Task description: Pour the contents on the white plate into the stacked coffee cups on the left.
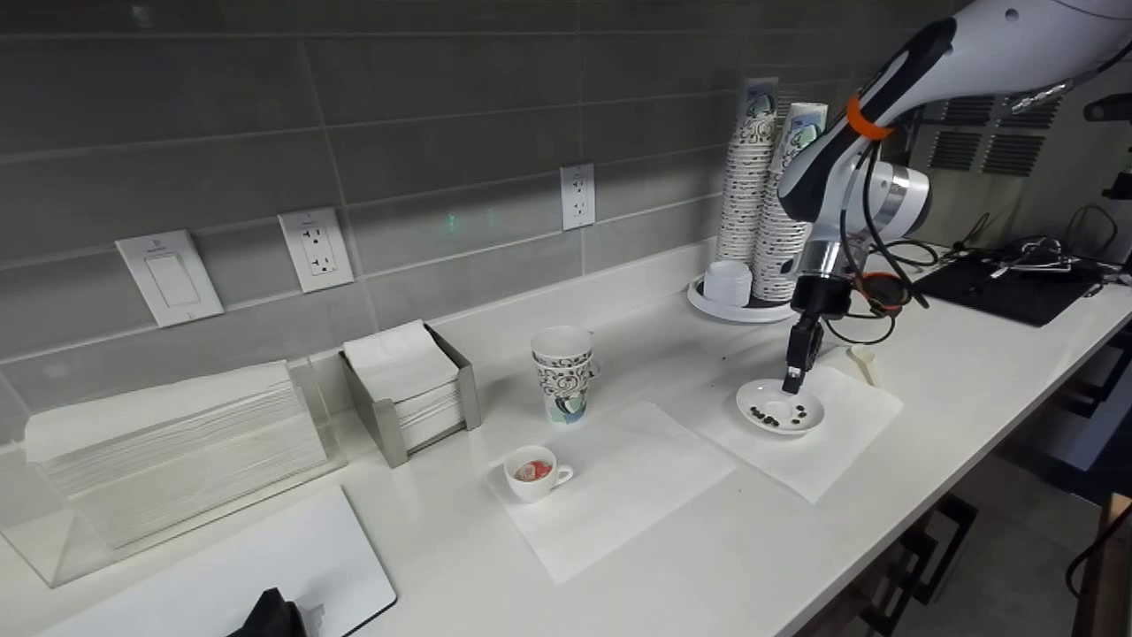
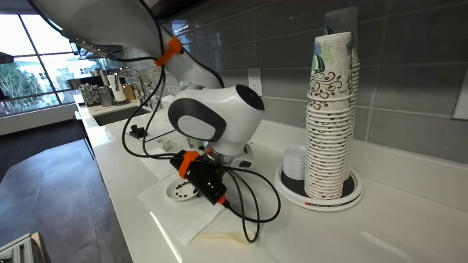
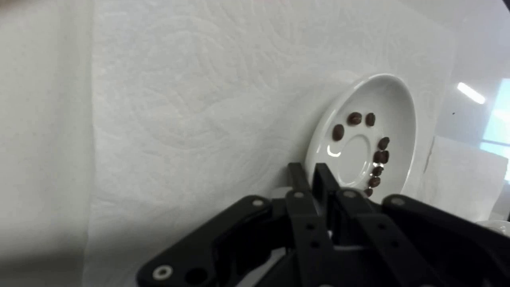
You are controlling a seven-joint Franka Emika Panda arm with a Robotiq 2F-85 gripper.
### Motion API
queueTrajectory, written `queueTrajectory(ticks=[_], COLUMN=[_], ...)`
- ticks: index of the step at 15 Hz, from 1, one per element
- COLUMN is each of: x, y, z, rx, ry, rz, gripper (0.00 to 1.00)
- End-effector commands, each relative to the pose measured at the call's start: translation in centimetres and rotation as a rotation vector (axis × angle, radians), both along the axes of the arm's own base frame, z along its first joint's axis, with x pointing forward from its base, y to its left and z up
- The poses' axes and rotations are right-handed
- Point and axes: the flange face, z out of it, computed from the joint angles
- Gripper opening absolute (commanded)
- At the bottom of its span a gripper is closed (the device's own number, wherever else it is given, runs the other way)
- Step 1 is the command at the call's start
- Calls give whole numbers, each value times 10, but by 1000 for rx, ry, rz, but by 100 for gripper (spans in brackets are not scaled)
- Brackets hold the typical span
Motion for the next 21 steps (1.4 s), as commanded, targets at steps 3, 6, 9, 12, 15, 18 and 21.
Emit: queueTrajectory(ticks=[3, 6, 9, 12, 15, 18, 21], x=[4, 4, 2, -1, -3, 2, 12], y=[-4, -7, -9, -7, 6, 33, 71], z=[4, 6, 2, 4, 12, 17, 16], rx=[62, 79, 131, 193, 188, 208, 227], ry=[8, 11, 32, 49, 63, 57, 30], rz=[-6, -5, 3, 19, 32, 41, 40], gripper=[2, 2, 2, 2, 2, 2, 2])
